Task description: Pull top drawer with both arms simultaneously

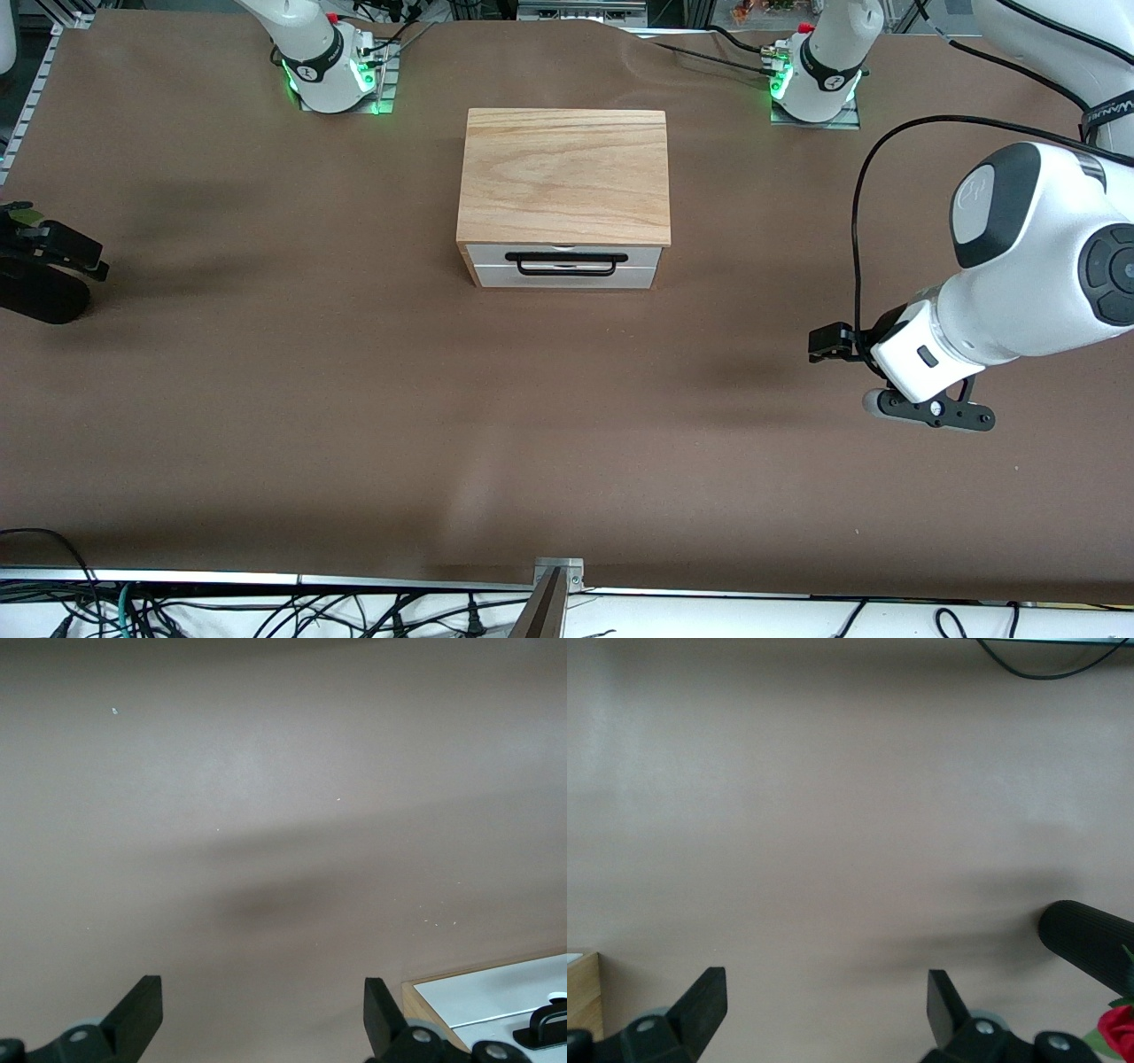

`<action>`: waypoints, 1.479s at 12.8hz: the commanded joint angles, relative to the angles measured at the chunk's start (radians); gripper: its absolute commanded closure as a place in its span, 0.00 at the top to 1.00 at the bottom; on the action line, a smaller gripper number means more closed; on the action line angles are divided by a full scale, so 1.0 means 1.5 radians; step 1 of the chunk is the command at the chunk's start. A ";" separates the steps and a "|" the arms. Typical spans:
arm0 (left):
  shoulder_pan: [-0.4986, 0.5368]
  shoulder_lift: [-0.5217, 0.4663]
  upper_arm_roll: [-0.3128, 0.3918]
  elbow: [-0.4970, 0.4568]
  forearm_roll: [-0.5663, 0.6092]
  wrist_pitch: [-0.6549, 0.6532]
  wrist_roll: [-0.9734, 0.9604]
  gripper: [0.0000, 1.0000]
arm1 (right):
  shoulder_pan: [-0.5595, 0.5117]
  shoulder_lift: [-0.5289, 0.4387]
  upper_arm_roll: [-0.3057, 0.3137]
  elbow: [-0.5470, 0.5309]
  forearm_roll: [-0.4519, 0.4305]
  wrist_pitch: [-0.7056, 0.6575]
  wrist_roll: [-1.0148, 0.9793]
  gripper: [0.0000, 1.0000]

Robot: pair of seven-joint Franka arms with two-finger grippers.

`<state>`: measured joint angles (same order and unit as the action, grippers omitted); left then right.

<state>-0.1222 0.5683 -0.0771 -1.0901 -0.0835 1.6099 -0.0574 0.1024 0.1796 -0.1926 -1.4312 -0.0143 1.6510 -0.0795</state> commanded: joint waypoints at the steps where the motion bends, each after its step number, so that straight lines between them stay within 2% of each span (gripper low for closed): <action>1: 0.003 -0.013 -0.001 -0.007 0.003 -0.008 0.013 1.00 | -0.002 -0.004 0.003 0.002 0.002 -0.002 0.000 1.00; 10: 0.002 -0.013 -0.001 -0.007 0.003 -0.007 0.013 1.00 | 0.003 -0.004 0.006 0.002 0.002 -0.002 0.007 1.00; 17: 0.004 -0.014 0.002 -0.003 0.006 -0.008 0.011 1.00 | 0.056 0.010 0.009 0.002 0.003 0.006 0.009 1.00; 19: 0.008 -0.025 0.005 -0.002 0.035 -0.007 0.006 1.00 | 0.078 0.027 0.010 0.002 0.014 0.017 0.008 1.00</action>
<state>-0.1160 0.5658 -0.0727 -1.0874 -0.0735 1.6102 -0.0573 0.1957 0.1973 -0.1787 -1.4317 -0.0100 1.6640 -0.0764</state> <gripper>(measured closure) 0.000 0.000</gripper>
